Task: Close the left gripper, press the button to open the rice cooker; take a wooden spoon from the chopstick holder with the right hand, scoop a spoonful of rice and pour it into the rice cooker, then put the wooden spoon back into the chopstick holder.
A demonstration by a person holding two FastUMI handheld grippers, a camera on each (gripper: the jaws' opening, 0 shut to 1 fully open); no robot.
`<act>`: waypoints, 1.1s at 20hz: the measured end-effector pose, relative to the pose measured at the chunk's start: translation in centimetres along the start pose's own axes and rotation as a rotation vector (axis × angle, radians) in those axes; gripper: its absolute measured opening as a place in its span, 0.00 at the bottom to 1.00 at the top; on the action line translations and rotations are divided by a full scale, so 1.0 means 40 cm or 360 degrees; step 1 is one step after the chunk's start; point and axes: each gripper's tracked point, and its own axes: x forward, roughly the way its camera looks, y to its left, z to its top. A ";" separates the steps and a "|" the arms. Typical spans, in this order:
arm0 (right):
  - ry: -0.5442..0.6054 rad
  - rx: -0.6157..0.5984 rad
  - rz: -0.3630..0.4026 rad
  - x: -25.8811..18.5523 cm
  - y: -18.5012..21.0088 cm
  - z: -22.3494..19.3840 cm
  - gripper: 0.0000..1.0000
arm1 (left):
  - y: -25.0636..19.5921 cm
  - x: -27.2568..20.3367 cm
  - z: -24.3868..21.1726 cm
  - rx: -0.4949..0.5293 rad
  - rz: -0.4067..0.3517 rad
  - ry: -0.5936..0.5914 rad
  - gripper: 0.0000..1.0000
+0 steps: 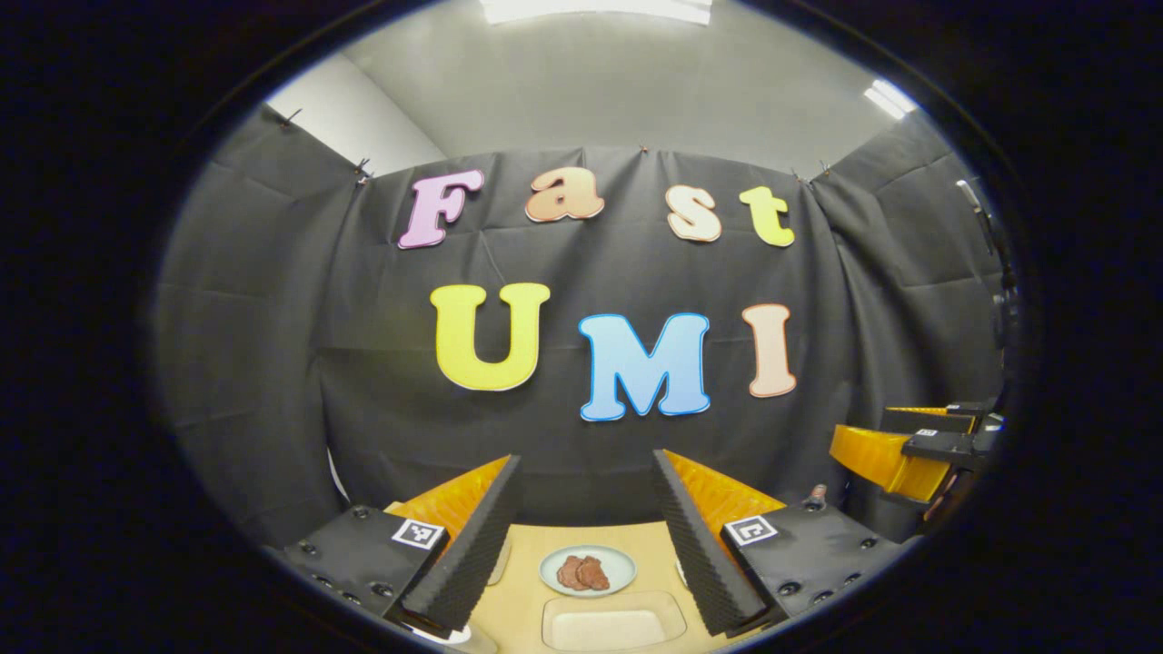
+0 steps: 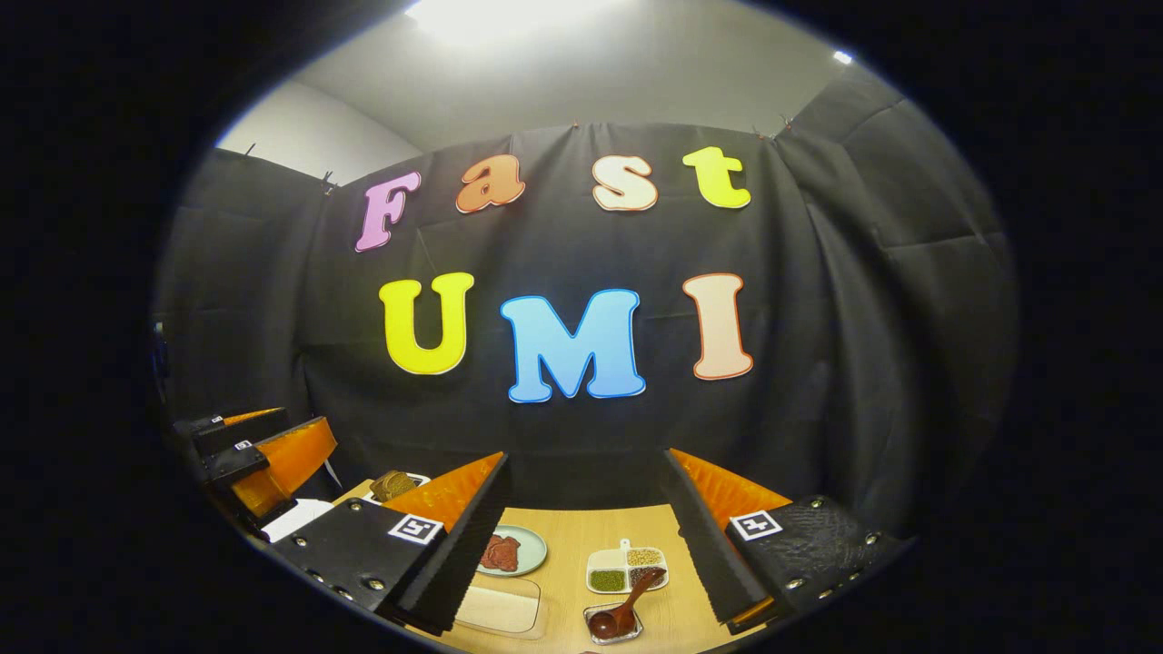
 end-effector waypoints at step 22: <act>0.0161 -0.0031 0.0201 0.006 0.126 -0.124 0.99 | 0.372 -0.098 -0.349 -0.0177 0.0305 0.0453 0.08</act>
